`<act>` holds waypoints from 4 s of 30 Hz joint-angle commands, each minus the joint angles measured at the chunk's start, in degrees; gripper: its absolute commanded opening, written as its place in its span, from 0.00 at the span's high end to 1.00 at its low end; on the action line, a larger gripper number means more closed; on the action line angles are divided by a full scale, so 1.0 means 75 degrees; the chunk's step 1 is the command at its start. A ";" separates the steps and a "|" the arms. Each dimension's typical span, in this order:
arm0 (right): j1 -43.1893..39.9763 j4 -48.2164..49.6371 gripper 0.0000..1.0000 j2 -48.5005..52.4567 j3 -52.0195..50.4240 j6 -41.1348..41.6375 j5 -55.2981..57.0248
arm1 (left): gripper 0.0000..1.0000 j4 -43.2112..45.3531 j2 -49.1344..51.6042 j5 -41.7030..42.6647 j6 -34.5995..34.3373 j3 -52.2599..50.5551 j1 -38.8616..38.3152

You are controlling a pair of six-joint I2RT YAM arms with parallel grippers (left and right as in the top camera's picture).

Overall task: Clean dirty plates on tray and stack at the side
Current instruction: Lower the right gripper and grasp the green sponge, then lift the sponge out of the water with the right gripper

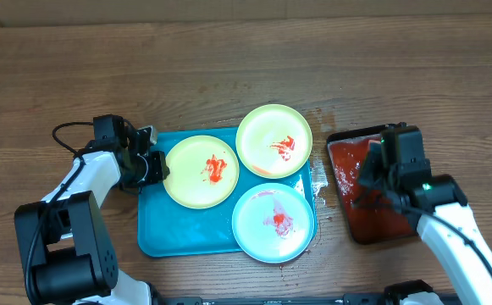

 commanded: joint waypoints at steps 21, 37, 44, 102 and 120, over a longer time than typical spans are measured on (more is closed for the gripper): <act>0.1778 -0.0522 0.96 -0.0863 0.0883 0.0833 0.5508 | 0.96 -0.0058 0.0286 -0.0819 -0.0332 -0.0251 -0.0052; 0.1778 -0.0545 0.96 -0.0863 0.0880 0.0956 0.5502 | 0.95 -0.0055 0.0286 -0.0799 -0.0332 -0.0251 -0.0052; 0.1778 -0.0542 0.96 -0.0863 0.0880 0.0956 0.5418 | 0.95 -0.0058 0.0286 -0.0799 -0.0332 -0.0251 -0.0052; 0.1778 0.0868 0.96 -0.0860 0.0880 0.0542 0.5907 | 0.95 0.0058 0.0286 -0.0793 -0.0388 -0.0251 -0.0052; 0.1778 0.0871 0.96 -0.0860 0.0880 0.0542 0.5907 | 0.96 0.0055 0.0286 -0.0793 -0.0393 -0.0251 -0.0061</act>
